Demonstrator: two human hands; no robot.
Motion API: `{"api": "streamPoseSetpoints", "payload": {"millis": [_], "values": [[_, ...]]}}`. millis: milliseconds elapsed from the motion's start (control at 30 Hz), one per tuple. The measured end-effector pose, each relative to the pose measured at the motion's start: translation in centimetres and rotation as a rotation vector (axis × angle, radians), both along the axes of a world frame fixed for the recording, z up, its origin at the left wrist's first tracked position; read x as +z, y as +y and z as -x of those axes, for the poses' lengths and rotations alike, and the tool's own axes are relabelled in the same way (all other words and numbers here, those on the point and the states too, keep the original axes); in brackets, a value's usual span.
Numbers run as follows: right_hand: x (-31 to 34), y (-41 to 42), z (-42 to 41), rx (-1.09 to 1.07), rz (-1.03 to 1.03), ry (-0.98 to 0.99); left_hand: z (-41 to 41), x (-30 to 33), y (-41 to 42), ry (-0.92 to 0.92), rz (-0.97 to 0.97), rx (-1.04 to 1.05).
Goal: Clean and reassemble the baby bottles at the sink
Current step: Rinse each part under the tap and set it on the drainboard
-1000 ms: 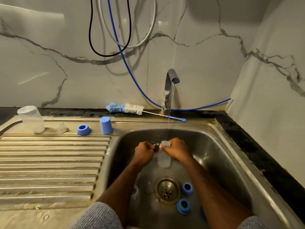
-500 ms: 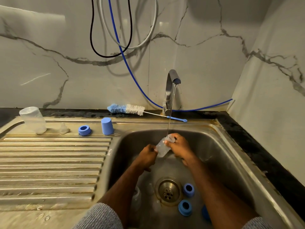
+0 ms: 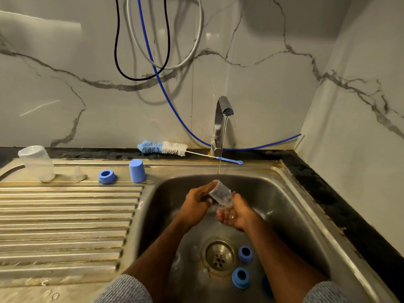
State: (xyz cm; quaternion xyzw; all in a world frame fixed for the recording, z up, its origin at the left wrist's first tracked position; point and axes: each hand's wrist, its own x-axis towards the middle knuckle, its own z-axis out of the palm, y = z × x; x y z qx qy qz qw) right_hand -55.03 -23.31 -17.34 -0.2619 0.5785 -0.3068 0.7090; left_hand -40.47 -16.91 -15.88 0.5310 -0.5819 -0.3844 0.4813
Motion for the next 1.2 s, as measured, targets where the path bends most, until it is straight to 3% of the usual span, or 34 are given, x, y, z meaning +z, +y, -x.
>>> {"api": "streamPoseSetpoints", "payload": {"millis": [300,433,567,667,833,967,1100,1200], "values": [[1.1,0.9,-0.2,0.015,-0.103,-0.18,-0.1,0.0,-0.1,0.333,0.012,0.01],[0.8,0.9,-0.5,0.107,-0.07,-0.107,-0.4,0.3,0.0,0.397,0.049,0.073],[1.0,0.4,-0.7,0.078,0.059,-0.033,-1.1,-0.2,-0.3,0.159,0.013,0.255],[1.2,-0.1,-0.9,0.05,0.264,0.082,-1.7,-1.1,-0.4,-0.037,-0.166,0.361],[1.3,-0.3,-1.4,0.065,0.498,0.161,-0.9,-1.8,-0.4,-0.132,-0.28,0.237],[1.3,0.1,-1.1,0.189,0.527,0.093,-1.2,-1.9,-0.2,-0.168,-0.311,0.236],[1.0,0.7,-1.1,0.36,0.57,0.171,-1.1,-1.9,0.4,-0.292,-0.343,0.132],[1.2,1.3,-1.4,0.306,0.569,0.183,-0.9,-1.2,1.3,-0.47,-0.268,0.126]]}}
